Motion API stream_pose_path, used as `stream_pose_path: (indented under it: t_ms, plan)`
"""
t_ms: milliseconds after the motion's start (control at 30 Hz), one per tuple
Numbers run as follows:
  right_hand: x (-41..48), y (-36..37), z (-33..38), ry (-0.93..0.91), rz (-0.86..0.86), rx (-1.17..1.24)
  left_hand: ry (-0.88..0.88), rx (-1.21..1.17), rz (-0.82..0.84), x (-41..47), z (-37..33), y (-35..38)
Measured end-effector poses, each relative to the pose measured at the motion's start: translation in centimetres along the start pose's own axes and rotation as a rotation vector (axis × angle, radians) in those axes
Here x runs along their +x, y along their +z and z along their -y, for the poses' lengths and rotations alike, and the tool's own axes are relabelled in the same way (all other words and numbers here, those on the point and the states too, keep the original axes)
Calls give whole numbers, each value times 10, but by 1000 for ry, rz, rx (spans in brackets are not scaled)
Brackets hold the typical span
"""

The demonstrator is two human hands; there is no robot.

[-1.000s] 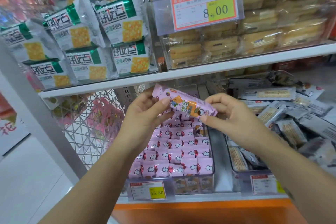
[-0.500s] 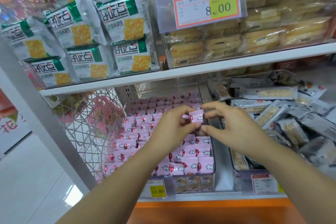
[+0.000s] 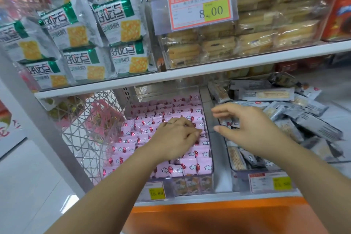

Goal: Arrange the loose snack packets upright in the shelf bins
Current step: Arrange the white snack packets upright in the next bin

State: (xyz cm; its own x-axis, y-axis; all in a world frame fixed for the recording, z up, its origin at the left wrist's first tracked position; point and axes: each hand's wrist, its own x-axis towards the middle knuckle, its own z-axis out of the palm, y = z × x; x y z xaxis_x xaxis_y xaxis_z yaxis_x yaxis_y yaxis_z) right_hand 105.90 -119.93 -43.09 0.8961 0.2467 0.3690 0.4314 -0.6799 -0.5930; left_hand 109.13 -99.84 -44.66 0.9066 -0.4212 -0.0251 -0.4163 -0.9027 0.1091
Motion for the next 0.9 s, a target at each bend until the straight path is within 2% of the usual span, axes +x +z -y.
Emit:
stream_pose_path:
  t_ms: [67,133,200,300,467,533,667,900]
  plan:
    - [-6,-13,-2,14,-10,-26,-32,-61,-94,0,-5,1]
    - [-15,-28,-3,36,-34,-36,-76,-239,-274,-2,-17,3]
    - [-24,-42,-7,63,-76,-54,-48,-385,-372,-4,-34,4]
    - [-40,-57,-13,120,-129,-79,-2,-279,-343,2,-57,5]
    - [-60,-79,-29,213,-134,-196,-87,-183,-243,15,-73,0]
    - [-65,-87,-36,237,-89,-244,-99,-189,-206,16,-76,-3]
    - [-76,-90,-41,227,115,-293,-111,-206,-186,15,-78,-6]
    - [-80,-80,-35,213,178,-261,-135,-284,-196,5,-68,-9]
